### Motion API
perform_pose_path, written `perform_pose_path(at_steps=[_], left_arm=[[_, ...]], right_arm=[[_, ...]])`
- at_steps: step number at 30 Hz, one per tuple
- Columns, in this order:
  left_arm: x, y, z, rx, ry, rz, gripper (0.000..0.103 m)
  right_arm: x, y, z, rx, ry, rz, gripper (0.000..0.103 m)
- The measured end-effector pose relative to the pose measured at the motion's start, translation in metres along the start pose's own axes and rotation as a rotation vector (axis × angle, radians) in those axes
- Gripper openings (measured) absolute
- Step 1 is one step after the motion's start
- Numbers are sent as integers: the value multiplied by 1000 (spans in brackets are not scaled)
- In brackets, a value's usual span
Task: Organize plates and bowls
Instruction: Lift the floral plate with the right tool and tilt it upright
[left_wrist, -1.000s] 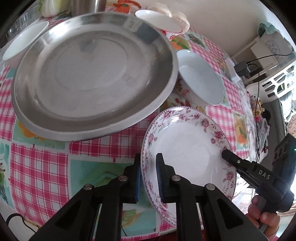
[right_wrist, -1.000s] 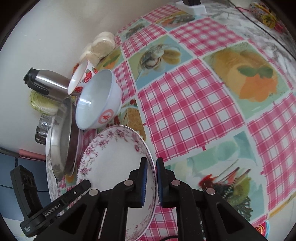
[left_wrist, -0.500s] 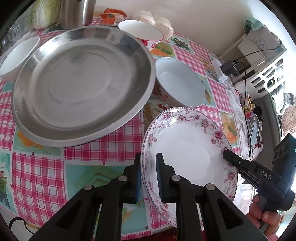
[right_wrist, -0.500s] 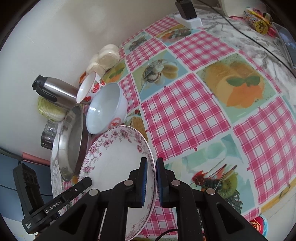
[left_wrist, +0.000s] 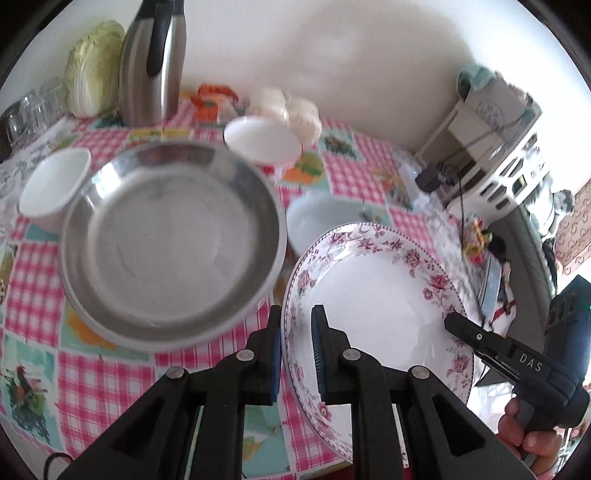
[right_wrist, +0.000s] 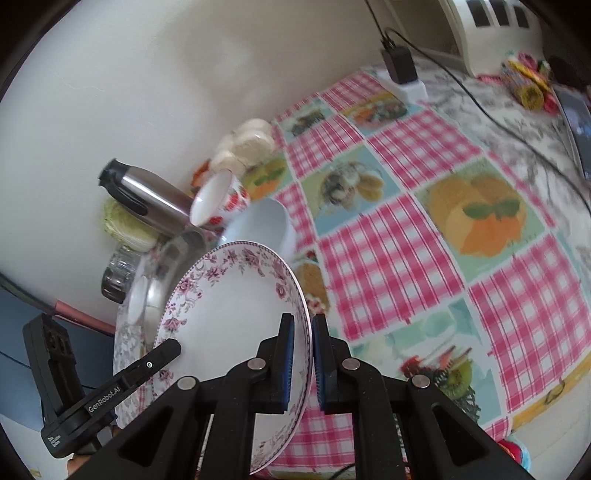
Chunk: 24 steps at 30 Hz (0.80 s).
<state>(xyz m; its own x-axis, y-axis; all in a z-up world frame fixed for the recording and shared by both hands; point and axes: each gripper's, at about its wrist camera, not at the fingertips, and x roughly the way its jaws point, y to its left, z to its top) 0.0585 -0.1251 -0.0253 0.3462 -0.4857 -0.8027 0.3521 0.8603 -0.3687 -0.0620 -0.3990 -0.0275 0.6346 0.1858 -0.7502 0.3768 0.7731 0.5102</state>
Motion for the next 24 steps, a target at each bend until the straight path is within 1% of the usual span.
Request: perform_pose_path(at_steps=[4,8,12,15,18,24], left_arm=[[-22,-1,25,-12,-73,-14,15],[-48,0,53,-23,-169,-29,15],[-63,6,76,-39,-234,-15,15],[-65,15,88,-73,-254,-16,15],[-64,25,94,-93,-269,2,15],[-59,50,90,-152,-268,24,15]], right_arm=[[-10,23,18,-24,-42,28,11],[-17,49,39,-52,-84,60,11],[-18,73,58,-82,-111,99,11],[-11,87,72,-89,-123,128,11],[0,100,80,-105,-123,123,11],[29,110,80,-125,-92,135,11]])
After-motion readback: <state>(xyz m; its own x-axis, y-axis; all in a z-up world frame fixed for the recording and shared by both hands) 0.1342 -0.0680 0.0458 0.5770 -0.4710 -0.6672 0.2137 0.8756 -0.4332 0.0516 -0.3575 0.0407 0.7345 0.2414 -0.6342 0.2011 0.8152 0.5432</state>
